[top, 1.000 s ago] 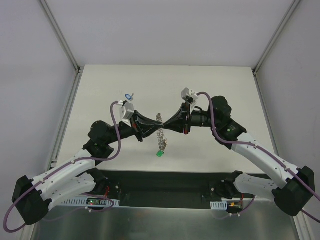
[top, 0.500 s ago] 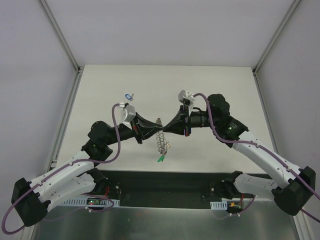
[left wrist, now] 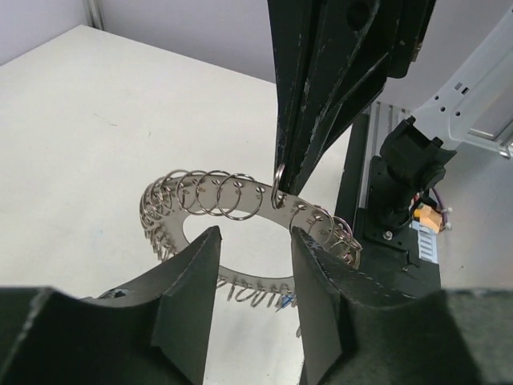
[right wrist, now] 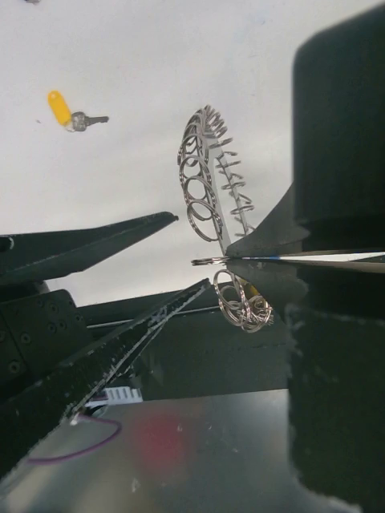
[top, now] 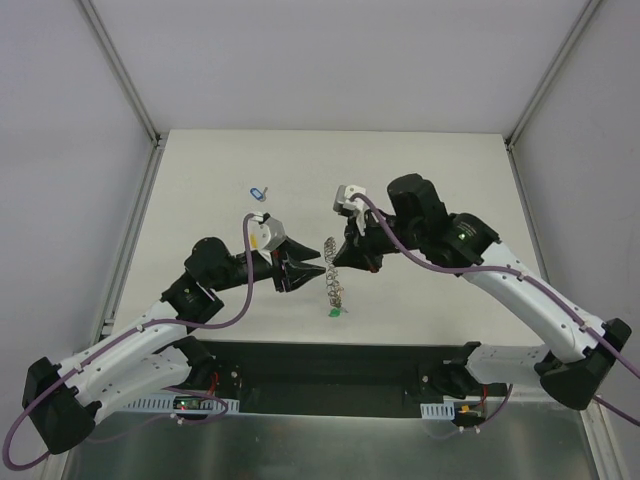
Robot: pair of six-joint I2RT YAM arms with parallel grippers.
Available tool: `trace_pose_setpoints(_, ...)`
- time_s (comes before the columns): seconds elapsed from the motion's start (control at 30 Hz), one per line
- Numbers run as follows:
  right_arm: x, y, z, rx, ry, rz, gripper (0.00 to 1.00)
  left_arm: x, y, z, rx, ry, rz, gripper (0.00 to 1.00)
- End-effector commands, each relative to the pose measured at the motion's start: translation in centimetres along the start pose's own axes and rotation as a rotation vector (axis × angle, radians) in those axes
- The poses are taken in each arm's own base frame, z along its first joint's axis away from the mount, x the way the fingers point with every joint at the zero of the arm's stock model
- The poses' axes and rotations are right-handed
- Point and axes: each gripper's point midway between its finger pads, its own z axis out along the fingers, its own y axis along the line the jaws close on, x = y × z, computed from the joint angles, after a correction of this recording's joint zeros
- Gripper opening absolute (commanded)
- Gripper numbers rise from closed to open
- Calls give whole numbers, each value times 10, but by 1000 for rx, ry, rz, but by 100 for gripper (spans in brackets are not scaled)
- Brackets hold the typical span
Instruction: Put the keys on the keyring
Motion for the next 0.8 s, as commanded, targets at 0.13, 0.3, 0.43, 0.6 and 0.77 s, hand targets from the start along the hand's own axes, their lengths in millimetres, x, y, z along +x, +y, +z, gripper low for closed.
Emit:
trace_pose_setpoints(0.13,46,-35,-23,296,451,-74,1,-16,1,-2,0,3,129,50)
trace_pose_setpoints(0.3,61,-48,-24,365,618,-44,1,-8,3,-8,-26,16,129,54)
trace_pose_setpoints(0.43,71,-76,-29,532,798,-55,1,6,7,-17,-64,36,116,57)
trace_pose_setpoints(0.6,93,-90,-43,635,1022,-83,1,19,9,-27,-99,49,104,60)
trace_pose_setpoints(0.77,97,-82,-30,567,1021,-47,1,26,8,-32,-107,52,86,61)
